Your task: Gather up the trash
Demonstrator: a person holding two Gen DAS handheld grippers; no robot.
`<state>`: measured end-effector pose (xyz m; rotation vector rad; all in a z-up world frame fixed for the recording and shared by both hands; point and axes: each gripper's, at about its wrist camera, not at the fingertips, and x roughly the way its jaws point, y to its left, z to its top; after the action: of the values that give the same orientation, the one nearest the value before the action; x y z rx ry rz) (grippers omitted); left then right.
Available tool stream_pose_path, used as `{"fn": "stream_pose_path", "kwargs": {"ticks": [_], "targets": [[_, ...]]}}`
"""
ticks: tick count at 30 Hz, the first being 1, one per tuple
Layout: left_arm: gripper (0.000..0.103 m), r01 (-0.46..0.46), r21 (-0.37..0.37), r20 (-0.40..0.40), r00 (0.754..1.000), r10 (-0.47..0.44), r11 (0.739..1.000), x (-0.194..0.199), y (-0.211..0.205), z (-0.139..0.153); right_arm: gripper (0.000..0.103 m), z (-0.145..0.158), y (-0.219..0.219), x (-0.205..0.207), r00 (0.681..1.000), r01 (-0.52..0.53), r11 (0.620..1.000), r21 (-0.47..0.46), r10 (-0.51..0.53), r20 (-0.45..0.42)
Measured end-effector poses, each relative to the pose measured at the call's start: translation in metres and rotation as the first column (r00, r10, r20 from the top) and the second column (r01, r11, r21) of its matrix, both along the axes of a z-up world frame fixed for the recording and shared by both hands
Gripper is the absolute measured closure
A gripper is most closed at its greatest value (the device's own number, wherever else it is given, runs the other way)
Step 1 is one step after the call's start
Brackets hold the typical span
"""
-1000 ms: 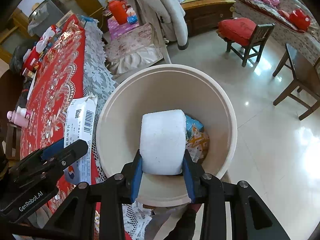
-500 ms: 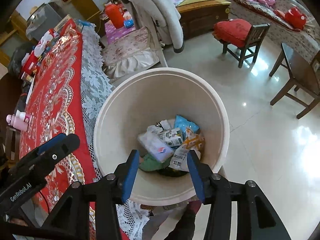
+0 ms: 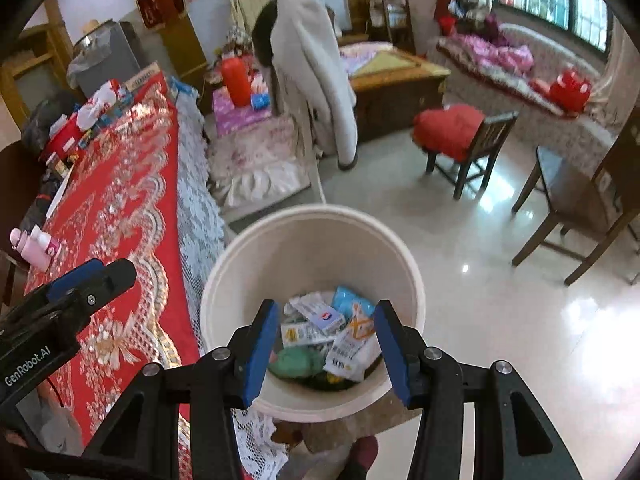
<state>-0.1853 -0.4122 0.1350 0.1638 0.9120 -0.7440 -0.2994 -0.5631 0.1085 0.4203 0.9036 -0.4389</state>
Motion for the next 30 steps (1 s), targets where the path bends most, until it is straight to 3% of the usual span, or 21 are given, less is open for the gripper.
{"fn": "stream_pose_path", "kwargs": {"ticks": [2,4,16,30], "targets": [[0.043,-0.002,-0.007,0.026,1.000,0.002,1.000,-0.002,0.003,0.008,0.049,0.009,0.004,-0.003,1.000,0.011,1.000,-0.025,-0.010,0.026],[0.043,0.003,-0.013,0.055,0.999,-0.002,1.000,-0.004,0.005,0.015,0.038,0.018,0.007,-0.006,0.998,0.024,0.998,-0.049,-0.021,0.056],[0.043,0.012,-0.064,0.166,0.986,-0.002,0.998,-0.010,0.025,0.042,0.037,0.056,0.033,-0.006,0.988,0.037,0.984,-0.175,-0.010,0.151],[0.043,-0.013,-0.073,0.188,0.982,0.027,0.997,-0.007,0.036,0.047,0.034,0.064,0.037,-0.004,0.982,0.057,0.980,-0.190,-0.020,0.190]]}}
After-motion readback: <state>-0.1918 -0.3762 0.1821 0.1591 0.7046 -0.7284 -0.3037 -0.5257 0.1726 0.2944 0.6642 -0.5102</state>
